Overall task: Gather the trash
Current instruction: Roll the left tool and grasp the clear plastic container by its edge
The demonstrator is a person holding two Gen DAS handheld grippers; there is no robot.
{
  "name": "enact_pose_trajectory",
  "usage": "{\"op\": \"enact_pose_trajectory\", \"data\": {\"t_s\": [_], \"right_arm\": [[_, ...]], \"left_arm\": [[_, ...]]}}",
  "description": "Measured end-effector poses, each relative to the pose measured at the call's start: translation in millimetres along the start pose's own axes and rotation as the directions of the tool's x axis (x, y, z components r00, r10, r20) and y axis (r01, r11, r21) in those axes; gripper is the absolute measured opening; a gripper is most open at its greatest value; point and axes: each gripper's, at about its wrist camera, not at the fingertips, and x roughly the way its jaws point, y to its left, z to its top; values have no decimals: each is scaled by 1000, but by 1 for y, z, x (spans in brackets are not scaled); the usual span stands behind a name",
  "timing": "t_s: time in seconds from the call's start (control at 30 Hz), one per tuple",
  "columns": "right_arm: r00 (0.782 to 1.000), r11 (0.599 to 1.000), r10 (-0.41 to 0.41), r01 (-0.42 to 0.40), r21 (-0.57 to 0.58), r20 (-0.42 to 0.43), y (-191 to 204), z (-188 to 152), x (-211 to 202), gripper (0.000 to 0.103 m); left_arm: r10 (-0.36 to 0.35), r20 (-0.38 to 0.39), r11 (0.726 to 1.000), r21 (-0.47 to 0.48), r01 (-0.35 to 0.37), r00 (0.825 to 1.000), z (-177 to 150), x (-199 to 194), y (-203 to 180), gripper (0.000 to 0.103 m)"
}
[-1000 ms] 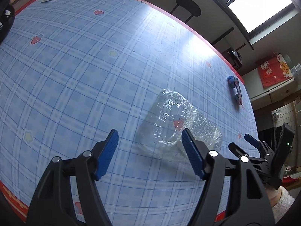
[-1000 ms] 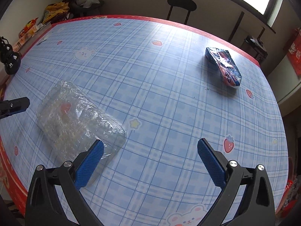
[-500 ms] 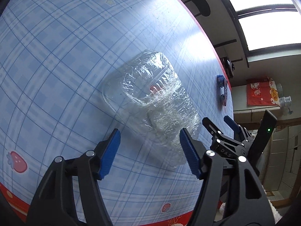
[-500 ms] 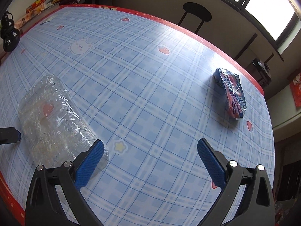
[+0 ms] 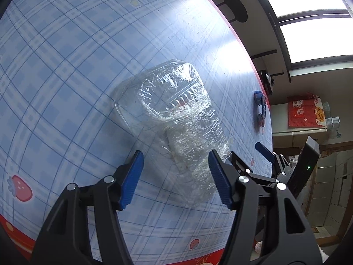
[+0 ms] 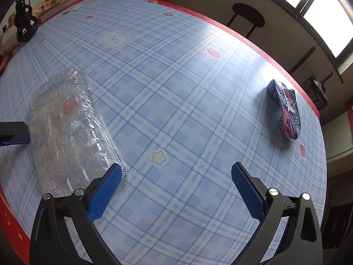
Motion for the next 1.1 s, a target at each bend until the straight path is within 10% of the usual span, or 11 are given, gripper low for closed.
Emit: {"op": "enact_pose_trajectory", "data": {"t_s": [0.83,1.1], "right_arm": [[999,998,38,-36,42,-38,22,3,2,97],[997,994,54,-49,103,-47,13,-5,2,96]], "left_arm": [[-45,25,993,-106,47,999,7,-2,7,66],[-233,55,968,-89,237,971,22,-19,-9,66]]}}
